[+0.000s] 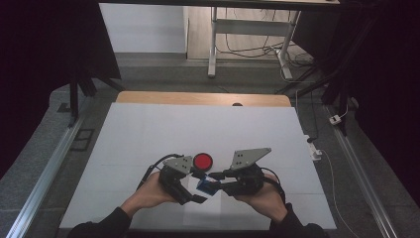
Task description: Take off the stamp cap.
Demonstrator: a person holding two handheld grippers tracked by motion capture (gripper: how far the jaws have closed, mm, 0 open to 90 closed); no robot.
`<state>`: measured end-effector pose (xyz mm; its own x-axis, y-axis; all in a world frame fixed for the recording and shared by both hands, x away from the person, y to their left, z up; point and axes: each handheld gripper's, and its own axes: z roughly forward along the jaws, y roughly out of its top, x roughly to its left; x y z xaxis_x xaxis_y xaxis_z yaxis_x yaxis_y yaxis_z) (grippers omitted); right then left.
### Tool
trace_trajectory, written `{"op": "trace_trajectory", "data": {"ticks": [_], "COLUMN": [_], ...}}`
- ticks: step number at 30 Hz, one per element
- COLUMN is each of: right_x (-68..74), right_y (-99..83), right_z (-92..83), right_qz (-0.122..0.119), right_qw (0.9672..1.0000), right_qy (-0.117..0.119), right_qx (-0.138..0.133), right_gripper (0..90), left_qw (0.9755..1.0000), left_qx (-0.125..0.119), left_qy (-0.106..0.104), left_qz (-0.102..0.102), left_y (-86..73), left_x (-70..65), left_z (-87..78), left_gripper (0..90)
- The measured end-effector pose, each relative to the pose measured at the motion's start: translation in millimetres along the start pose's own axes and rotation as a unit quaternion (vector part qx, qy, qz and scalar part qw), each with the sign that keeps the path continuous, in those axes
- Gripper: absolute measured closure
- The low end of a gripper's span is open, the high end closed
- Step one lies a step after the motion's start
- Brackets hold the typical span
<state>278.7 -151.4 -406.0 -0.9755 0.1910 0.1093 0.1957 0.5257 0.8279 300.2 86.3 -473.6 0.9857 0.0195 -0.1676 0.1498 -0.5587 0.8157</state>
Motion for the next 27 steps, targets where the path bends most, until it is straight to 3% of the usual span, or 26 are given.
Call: {"op": "trace_trajectory", "data": {"ticks": [6, 11, 20, 27], "right_x": [0.3, 0.3, 0.0, -0.4], "right_y": [0.2, 0.1, 0.4, 0.5], "right_z": [-0.5, -0.7, -2.0, -3.2], "right_qz": [0.000, -0.001, 0.000, 0.003], "right_qw": [1.0000, 1.0000, 1.0000, 0.9999], "right_qy": [0.002, 0.003, 0.003, 0.010], "right_qx": [-0.001, -0.002, -0.004, -0.011], "right_gripper": [70.1, 70.1, 70.0, 70.1], "left_qw": [0.9997, 0.9993, 0.9989, 0.9978], "left_qx": [0.001, -0.005, -0.012, -0.028], "left_qy": [-0.023, -0.032, -0.040, -0.059], "left_qz": [0.012, 0.017, 0.021, 0.015], "left_y": [1.1, 0.9, -1.8, -2.9], "left_x": [1.3, 1.5, 2.9, 4.9], "left_z": [0.8, 0.4, -1.0, -2.7], "left_gripper": [49.5, 60.2, 65.5, 66.8]}}
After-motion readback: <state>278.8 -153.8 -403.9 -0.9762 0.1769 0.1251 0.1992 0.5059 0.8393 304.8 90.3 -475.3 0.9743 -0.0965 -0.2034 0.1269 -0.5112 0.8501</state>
